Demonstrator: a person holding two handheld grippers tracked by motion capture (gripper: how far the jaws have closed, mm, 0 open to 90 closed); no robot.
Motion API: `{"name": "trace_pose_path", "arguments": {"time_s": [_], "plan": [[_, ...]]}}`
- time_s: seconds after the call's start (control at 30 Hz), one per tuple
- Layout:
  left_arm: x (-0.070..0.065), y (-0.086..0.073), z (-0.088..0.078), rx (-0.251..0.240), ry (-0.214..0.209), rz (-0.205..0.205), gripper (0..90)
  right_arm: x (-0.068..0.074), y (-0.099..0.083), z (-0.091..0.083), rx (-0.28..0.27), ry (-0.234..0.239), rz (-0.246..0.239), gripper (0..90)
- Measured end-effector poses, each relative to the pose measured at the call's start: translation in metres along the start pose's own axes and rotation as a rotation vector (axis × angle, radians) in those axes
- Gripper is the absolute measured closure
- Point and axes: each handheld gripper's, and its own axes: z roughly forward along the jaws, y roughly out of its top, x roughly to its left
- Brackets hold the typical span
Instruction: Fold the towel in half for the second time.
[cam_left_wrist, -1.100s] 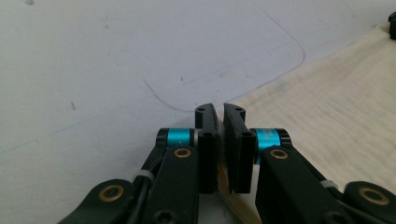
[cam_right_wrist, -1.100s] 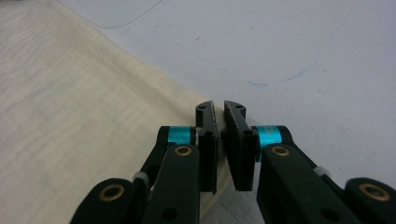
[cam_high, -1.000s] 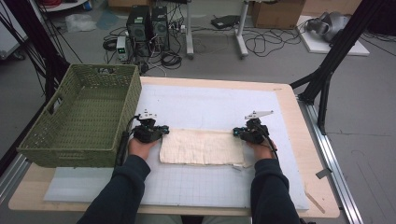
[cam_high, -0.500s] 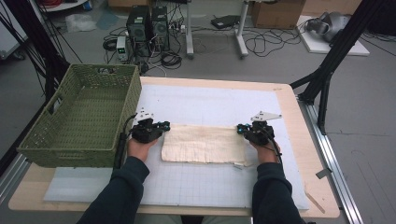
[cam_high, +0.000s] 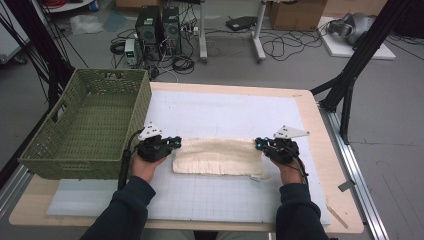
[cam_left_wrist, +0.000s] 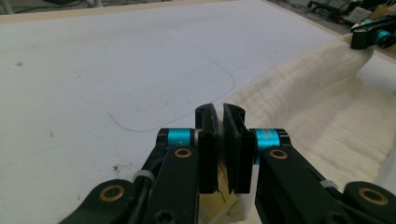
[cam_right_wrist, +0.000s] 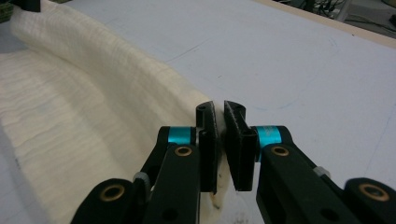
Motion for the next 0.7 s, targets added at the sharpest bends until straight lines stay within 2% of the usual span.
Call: {"name": "trace_pose_path", "arguments": {"time_s": [0.2,0.43,0.57,0.7], "plan": [[-0.006,-0.004,-0.008,-0.009,-0.022,0.025,84.2,0.007,-0.012,-0.010,-0.010,0.027,0.015,84.1],[-0.009,-0.010,-0.013,0.008,-0.041,0.038,83.9,0.017,-0.019,-0.017,0.001,0.044,-0.007,83.6],[-0.014,-0.015,-0.016,0.025,-0.045,0.062,83.9,0.022,-0.023,-0.023,-0.005,0.046,-0.019,83.5],[-0.018,-0.016,-0.020,0.020,-0.054,0.068,83.9,0.025,-0.023,-0.026,-0.003,0.046,-0.023,83.5]]}}
